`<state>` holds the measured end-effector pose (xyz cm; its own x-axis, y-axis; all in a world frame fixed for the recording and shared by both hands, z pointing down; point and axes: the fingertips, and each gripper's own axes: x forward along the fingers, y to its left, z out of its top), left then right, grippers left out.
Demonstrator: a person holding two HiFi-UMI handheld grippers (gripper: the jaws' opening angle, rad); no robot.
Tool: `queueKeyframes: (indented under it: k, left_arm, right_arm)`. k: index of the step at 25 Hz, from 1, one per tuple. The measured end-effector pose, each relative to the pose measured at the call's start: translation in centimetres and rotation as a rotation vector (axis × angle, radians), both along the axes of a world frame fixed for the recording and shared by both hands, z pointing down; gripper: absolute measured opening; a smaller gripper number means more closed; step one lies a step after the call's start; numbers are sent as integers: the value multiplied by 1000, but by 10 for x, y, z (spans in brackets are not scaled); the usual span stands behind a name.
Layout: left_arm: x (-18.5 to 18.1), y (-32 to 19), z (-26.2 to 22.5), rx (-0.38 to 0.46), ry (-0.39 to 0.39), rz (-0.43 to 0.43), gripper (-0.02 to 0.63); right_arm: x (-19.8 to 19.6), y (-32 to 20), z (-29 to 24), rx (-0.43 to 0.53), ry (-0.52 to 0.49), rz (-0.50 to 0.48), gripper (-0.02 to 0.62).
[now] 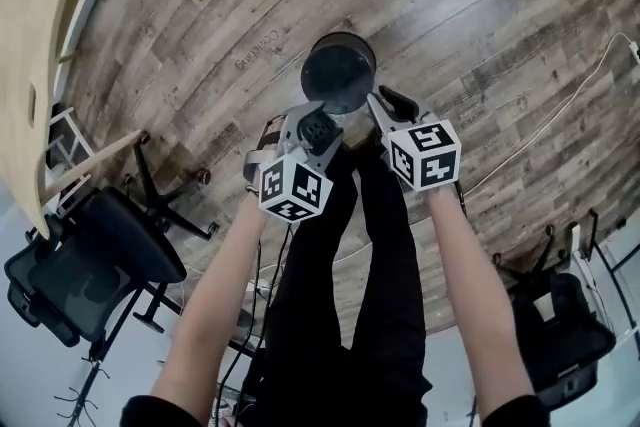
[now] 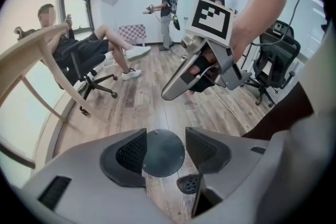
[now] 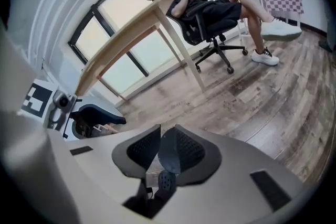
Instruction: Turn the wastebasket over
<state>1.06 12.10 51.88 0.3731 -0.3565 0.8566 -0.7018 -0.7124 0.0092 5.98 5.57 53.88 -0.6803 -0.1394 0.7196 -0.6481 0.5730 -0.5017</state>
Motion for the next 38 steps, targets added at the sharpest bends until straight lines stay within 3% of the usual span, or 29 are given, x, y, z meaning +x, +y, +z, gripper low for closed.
queueKeyframes:
  k: [9, 17, 25, 31, 38]
  left_arm:
    - [-18, -28, -167, 131, 83, -241, 153]
    - [-30, -54, -300, 316, 136, -369, 73]
    - [-47, -76, -403, 513, 261, -461, 31]
    - [-72, -83, -464, 589, 381, -432, 18]
    - [-97, -77, -510, 575, 530, -316, 17]
  right_arm:
    - [5, -19, -167, 163, -42, -98, 101]
    - [8, -38, -294, 340, -86, -132, 91]
    - [-8, -55, -401, 530, -155, -132, 60]
    - [-10, -59, -462, 602, -192, -18, 49]
    - [-7, -42, -510, 650, -195, 184, 35]
